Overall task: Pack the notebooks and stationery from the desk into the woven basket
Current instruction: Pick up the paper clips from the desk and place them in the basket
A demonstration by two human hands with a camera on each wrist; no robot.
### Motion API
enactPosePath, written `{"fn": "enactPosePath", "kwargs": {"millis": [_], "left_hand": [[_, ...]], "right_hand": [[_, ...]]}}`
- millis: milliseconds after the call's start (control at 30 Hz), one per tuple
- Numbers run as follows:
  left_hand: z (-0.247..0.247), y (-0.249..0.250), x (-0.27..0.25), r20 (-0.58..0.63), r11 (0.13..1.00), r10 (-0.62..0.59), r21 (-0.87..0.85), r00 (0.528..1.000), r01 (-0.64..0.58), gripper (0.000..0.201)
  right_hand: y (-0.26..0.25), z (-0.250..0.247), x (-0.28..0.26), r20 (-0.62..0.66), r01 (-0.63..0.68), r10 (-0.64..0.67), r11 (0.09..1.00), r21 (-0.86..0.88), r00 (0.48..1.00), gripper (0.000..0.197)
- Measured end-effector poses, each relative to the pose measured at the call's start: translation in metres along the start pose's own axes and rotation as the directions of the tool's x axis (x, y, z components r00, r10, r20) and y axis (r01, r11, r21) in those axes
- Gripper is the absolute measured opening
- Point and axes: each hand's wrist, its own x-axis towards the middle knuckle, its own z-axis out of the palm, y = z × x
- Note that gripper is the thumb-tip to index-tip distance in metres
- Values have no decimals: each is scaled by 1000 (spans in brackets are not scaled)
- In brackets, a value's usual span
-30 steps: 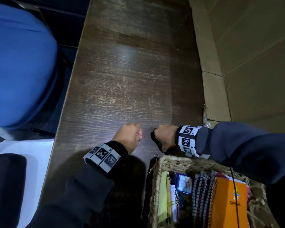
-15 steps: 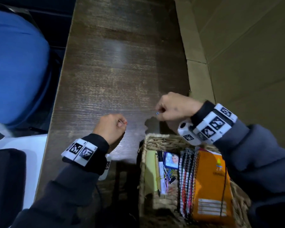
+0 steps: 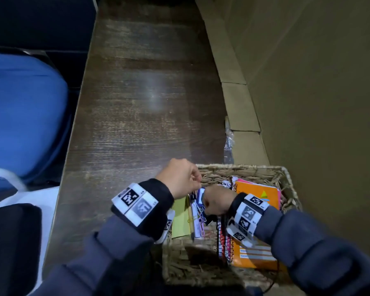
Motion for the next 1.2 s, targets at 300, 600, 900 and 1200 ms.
{"fn": "enactPosePath", "kwargs": {"millis": [300, 600, 900, 1200], "left_hand": [[70, 23, 22, 205, 888, -125, 459, 971, 18, 25], [71, 30, 28, 210, 837, -185, 546, 960, 42, 27], [-10, -30, 16, -241, 992, -74, 83, 968, 96, 16], [19, -126, 74, 89, 962, 90, 251, 992, -110, 53]], "right_hand": [[32, -14, -35, -345, 21, 59, 974, 224, 937, 46], [46, 0, -52, -375, 46, 71, 955, 293, 924, 31], [40, -32, -58, -428, 180, -33, 935, 307, 903, 24], [20, -117, -47, -615, 180, 86, 916, 358, 784, 18]]}}
